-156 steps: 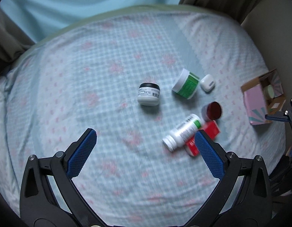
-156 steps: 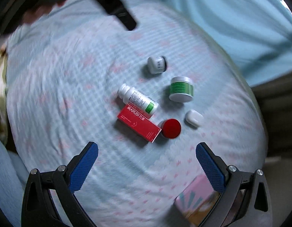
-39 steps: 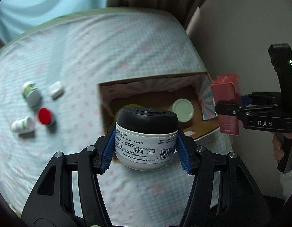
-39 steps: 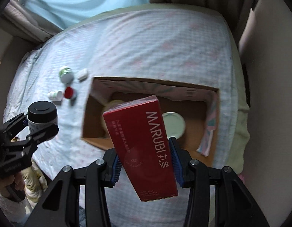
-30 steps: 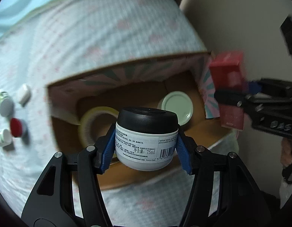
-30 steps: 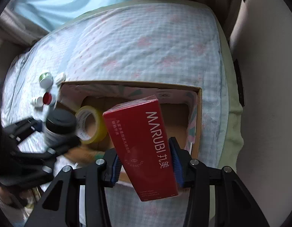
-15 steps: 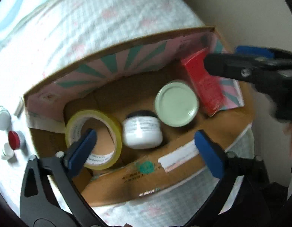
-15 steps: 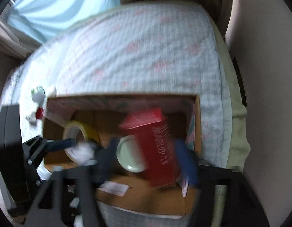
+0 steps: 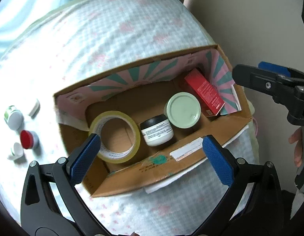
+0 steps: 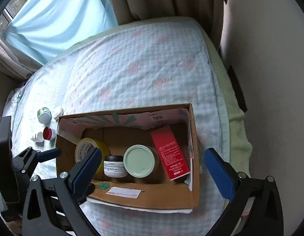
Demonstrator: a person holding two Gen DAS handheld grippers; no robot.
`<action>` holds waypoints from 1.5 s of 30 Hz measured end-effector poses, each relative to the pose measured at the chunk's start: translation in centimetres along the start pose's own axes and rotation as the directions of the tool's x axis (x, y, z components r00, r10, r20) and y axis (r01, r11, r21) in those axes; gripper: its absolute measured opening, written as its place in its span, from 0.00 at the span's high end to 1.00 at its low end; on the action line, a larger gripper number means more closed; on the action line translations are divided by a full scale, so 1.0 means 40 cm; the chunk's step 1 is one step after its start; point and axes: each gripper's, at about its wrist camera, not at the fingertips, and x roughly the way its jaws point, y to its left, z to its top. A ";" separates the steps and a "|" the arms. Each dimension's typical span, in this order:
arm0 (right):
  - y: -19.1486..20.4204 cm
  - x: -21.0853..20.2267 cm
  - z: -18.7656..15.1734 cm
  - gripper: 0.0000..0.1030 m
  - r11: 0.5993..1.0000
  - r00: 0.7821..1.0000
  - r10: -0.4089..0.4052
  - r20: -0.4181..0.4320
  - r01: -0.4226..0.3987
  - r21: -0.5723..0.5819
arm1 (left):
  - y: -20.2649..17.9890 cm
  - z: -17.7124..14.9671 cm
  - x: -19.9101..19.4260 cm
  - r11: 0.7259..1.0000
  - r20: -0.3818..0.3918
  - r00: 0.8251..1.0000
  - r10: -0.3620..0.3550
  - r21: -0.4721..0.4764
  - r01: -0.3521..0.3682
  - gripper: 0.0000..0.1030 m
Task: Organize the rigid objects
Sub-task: 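Open both tools to drop jar and red box inside, then withdraw, then move both tools back toward the remaining objects, then grasp the white pill bottle with left tool while right tool grasps the green-labelled jar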
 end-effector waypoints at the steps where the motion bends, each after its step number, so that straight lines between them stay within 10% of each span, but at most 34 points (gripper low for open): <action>1: 0.004 -0.013 -0.002 0.00 1.000 1.000 -0.002 0.008 0.002 0.002 | 0.004 -0.003 -0.014 1.000 0.007 1.000 0.002 -0.003 -0.002 0.00; 25: 0.350 -0.323 -0.080 0.00 0.979 0.987 0.012 0.160 0.021 -0.203 | 0.262 -0.298 -0.487 0.944 0.185 0.958 0.218 -0.288 -0.159 0.00; 35: 0.620 -0.355 -0.086 0.00 0.955 0.980 0.066 0.189 -0.007 -0.297 | 0.555 -0.460 -0.612 0.842 0.229 0.930 0.288 -0.523 -0.132 0.00; 45: 0.866 -0.251 0.012 0.00 0.910 0.987 0.138 0.080 -0.095 -0.405 | 0.855 -0.546 -0.605 0.627 0.233 0.934 0.270 -0.779 0.014 0.00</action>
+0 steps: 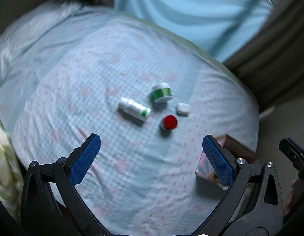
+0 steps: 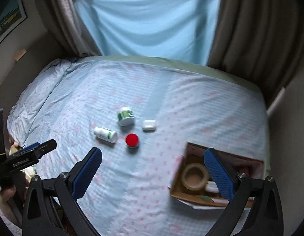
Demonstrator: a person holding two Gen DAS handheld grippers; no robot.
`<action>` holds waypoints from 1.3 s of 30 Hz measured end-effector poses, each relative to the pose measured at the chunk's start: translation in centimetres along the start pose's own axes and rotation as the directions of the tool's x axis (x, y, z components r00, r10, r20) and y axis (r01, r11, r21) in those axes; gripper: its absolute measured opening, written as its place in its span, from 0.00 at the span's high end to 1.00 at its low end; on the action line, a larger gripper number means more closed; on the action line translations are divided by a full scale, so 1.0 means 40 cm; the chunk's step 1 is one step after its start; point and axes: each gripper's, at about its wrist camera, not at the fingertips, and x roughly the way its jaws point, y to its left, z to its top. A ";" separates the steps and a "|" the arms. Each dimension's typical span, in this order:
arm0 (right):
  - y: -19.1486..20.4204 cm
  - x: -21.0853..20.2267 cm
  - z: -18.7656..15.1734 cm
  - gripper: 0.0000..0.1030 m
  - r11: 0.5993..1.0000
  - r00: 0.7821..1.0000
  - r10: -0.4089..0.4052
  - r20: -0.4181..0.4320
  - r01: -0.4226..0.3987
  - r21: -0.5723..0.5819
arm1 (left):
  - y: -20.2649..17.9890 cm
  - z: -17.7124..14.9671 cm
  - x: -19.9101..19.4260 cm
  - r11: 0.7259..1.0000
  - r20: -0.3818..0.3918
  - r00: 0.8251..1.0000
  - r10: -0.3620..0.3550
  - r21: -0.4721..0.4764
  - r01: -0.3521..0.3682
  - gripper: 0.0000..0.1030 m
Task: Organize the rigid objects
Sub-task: 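Grasp the white pill bottle with left tool while right tool grasps the green-labelled jar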
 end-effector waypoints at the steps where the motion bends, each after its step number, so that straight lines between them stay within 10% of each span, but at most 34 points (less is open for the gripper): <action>1: 0.012 0.021 0.017 0.00 1.000 1.000 0.010 -0.011 -0.010 -0.007 | 0.015 0.006 0.017 0.999 -0.007 1.000 -0.001 -0.034 0.001 0.00; 14: 0.110 0.368 0.181 0.00 0.989 0.975 0.089 -0.205 -0.111 -0.097 | 0.150 0.070 0.357 0.917 -0.130 0.991 -0.010 -0.396 -0.043 0.04; 30: 0.138 0.888 0.248 0.00 0.977 0.851 0.167 -0.497 -0.212 -0.036 | 0.207 0.075 0.742 0.731 -0.228 0.973 -0.041 -0.671 -0.127 0.20; 39: 0.203 1.040 0.236 0.00 0.973 0.807 0.092 -0.583 -0.196 -0.118 | 0.189 0.077 0.816 0.720 -0.269 0.963 -0.008 -0.670 -0.181 0.37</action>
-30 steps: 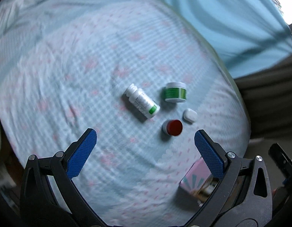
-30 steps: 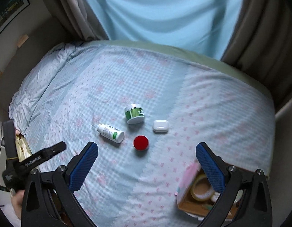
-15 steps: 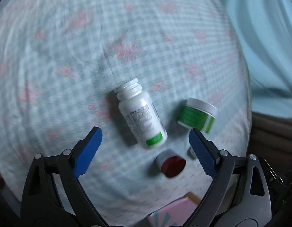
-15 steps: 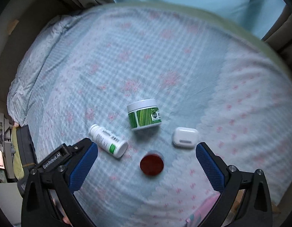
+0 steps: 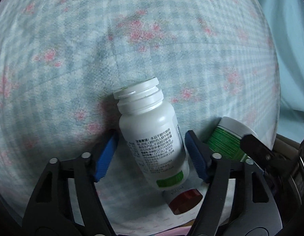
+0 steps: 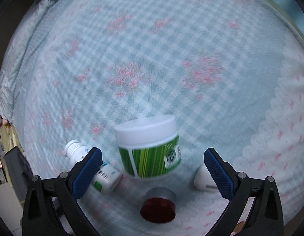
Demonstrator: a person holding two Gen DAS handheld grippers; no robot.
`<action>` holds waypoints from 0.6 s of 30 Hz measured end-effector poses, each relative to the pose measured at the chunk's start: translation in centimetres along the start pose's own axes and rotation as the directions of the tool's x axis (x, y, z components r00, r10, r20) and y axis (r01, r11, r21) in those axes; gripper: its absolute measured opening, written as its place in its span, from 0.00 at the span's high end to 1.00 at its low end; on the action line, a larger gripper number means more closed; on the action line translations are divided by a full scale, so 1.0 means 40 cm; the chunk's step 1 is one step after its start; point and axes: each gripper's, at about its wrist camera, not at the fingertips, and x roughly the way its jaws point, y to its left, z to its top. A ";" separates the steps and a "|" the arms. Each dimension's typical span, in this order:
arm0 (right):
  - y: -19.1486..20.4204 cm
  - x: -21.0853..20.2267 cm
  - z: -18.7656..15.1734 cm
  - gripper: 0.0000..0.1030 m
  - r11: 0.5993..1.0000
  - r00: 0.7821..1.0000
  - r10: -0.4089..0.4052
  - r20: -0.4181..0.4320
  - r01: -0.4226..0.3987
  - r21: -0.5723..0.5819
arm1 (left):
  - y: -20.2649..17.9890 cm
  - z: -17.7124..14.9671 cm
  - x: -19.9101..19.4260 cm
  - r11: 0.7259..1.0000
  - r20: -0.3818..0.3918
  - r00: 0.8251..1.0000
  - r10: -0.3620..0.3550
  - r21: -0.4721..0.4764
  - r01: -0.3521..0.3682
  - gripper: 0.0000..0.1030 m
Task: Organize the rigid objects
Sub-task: 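Grasp the white pill bottle with left tool while right tool grasps the green-labelled jar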
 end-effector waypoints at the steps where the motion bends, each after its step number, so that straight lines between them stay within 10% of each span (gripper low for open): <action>1: 0.005 0.010 0.006 0.00 1.000 1.000 -0.006 -0.007 0.006 -0.006 | -0.006 -0.003 0.006 1.000 0.004 1.000 0.002 0.001 -0.002 0.38; 5: 0.032 0.043 0.021 0.04 0.998 0.998 -0.051 -0.030 0.050 -0.041 | -0.026 -0.005 0.024 1.000 0.002 1.000 0.011 0.009 -0.011 0.38; 9: 0.049 0.066 0.022 0.33 0.995 0.994 -0.098 -0.051 0.096 -0.040 | -0.031 -0.005 0.026 1.000 0.003 1.000 -0.015 0.027 0.015 0.47; 18: 0.069 0.048 -0.026 0.35 0.995 0.995 -0.099 -0.010 0.098 -0.033 | 0.039 0.007 -0.011 0.996 0.017 0.997 -0.081 0.042 0.080 0.48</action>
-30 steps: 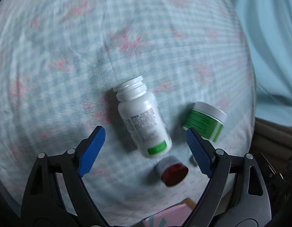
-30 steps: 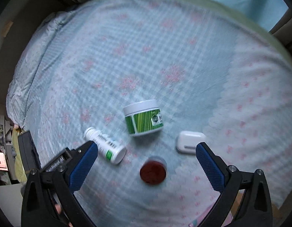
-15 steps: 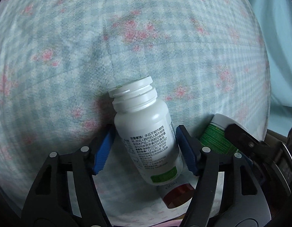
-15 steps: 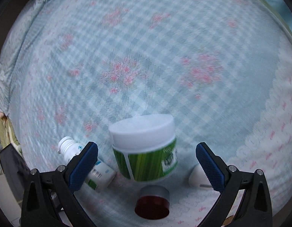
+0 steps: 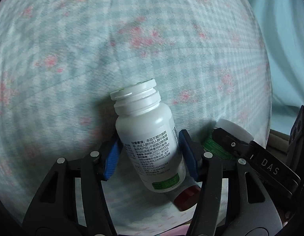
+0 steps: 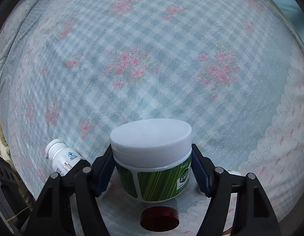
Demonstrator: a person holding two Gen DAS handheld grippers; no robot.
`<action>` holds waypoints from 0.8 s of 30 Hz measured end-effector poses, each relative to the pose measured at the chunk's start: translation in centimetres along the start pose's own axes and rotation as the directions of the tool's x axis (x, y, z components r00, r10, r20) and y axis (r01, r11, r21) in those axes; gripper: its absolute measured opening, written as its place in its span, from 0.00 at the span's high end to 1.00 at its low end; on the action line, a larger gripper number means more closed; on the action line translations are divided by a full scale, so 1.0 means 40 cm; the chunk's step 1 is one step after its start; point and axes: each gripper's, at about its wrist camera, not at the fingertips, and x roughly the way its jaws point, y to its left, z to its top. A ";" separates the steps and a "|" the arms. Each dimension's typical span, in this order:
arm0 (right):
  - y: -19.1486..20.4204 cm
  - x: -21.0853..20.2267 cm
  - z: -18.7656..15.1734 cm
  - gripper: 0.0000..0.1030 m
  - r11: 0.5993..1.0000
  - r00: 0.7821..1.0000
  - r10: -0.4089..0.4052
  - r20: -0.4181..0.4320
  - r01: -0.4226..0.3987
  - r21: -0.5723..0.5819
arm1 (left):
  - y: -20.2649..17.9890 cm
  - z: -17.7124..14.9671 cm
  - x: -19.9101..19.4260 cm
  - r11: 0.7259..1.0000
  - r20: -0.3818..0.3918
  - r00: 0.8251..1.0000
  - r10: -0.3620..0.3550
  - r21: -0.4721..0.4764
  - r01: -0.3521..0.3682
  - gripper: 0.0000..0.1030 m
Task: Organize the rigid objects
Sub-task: 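Grasp the white pill bottle with left tool while right tool grasps the green-labelled jar, then lift pill bottle with left tool while right tool carries green jar over the box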
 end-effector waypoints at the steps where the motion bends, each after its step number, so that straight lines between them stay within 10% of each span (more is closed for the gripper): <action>1: 0.002 -0.007 -0.009 0.35 1.000 1.000 0.004 0.008 -0.004 0.005 | 0.009 0.003 -0.005 1.000 0.001 1.000 -0.003 -0.003 0.003 0.48; 15: 0.020 -0.230 -0.175 0.35 0.994 0.988 0.064 0.141 -0.075 0.074 | 0.031 -0.063 -0.257 0.987 0.063 0.996 -0.067 0.152 0.057 0.48; 24: -0.019 -0.469 -0.368 0.35 0.973 0.950 0.090 0.299 -0.148 0.178 | -0.045 -0.216 -0.501 0.902 0.084 0.987 -0.139 0.422 0.091 0.48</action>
